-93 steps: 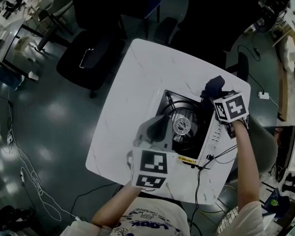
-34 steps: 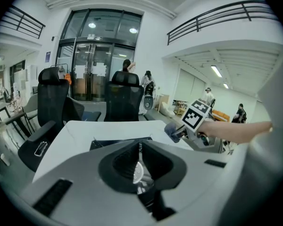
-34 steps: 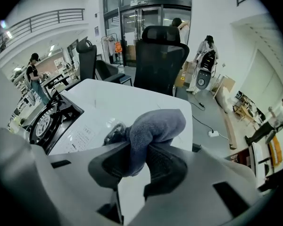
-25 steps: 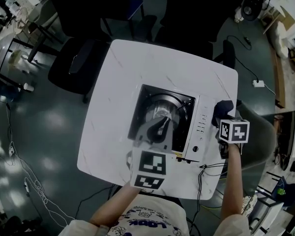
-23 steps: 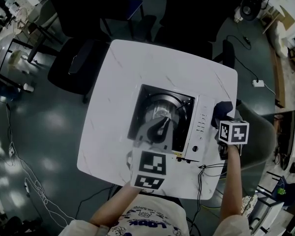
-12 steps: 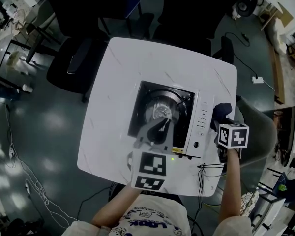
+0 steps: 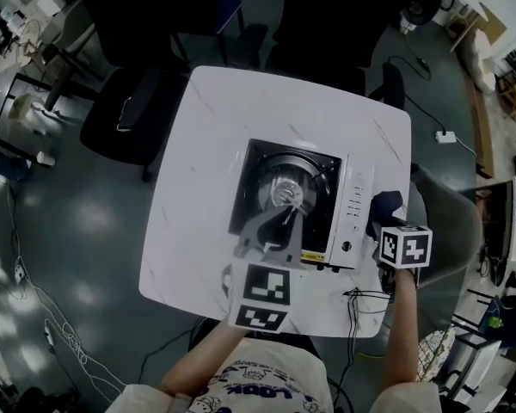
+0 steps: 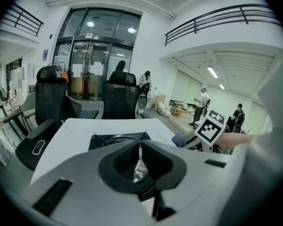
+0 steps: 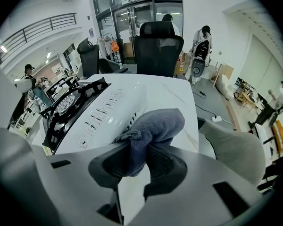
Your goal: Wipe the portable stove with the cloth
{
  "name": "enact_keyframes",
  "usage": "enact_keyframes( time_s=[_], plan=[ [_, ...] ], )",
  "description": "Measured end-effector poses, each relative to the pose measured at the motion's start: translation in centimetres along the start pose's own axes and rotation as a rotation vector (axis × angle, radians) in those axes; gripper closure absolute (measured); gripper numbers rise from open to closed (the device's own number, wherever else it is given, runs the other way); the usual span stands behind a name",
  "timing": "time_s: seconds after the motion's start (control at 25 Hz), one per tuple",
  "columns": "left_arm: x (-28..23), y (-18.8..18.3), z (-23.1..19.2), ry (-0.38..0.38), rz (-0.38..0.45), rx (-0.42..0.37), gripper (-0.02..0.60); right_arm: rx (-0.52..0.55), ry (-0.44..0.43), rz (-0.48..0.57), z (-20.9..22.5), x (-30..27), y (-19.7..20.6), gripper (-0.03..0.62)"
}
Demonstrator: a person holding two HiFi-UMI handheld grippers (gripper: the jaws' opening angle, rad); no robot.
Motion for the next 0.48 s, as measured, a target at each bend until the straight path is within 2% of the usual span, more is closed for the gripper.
enact_keyframes(
  time_s=[0.48],
  plan=[
    [1.7,0.4,-0.3,0.055,-0.001,-0.042,0.551,-0.034,0.019,-0.032,-1.6,1.0,3.3,0.497]
  ],
)
Point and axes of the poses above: the fingertips, and each gripper's own axes: x backward along the fingers, z to its right, y out of its underside, the point moved 2 cm from there along x, backward along the fingers, and after that the axes turned 15 degrees about -y, right-handed, at the moved point
